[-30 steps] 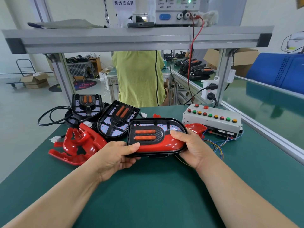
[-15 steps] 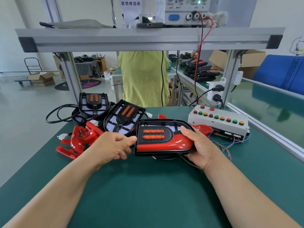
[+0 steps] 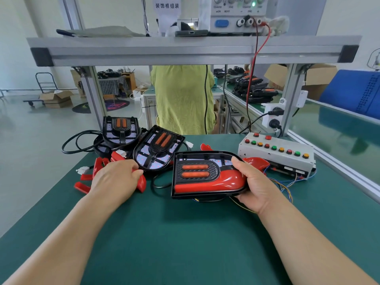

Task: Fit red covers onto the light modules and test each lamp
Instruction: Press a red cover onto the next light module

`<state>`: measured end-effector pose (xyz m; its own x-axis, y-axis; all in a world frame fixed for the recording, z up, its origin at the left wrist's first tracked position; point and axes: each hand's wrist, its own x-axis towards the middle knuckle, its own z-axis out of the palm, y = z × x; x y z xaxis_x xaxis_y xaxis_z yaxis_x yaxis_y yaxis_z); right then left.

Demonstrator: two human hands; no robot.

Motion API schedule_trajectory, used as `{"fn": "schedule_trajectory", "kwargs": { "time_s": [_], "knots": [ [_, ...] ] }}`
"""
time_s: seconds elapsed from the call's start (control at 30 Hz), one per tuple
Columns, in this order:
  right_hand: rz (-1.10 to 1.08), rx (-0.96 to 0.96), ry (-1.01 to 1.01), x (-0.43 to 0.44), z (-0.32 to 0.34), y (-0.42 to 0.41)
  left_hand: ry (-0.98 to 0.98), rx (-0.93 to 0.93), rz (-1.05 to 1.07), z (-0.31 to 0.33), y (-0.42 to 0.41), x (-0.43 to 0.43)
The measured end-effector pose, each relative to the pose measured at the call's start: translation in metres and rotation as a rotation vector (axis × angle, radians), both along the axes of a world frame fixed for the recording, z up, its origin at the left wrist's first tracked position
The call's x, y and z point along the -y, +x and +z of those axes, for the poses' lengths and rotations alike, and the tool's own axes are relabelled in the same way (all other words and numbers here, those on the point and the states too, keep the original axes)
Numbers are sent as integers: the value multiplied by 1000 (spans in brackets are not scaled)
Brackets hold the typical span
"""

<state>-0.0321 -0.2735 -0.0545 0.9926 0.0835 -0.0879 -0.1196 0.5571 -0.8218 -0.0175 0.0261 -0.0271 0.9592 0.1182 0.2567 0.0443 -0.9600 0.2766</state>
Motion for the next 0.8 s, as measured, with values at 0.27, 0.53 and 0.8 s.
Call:
{"fn": "schedule_trajectory", "kwargs": {
  "time_s": [0.27,0.53,0.8],
  "knots": [
    [4,-3,-23,0,1,-1,-11,75,81,4,-1,-6],
    [6,0,-26,1,1,-1,-101,38,-23,3,0,-3],
    [8,-8,-28,0,1,-1,-17,237,35,1,14,-25]
  ]
}}
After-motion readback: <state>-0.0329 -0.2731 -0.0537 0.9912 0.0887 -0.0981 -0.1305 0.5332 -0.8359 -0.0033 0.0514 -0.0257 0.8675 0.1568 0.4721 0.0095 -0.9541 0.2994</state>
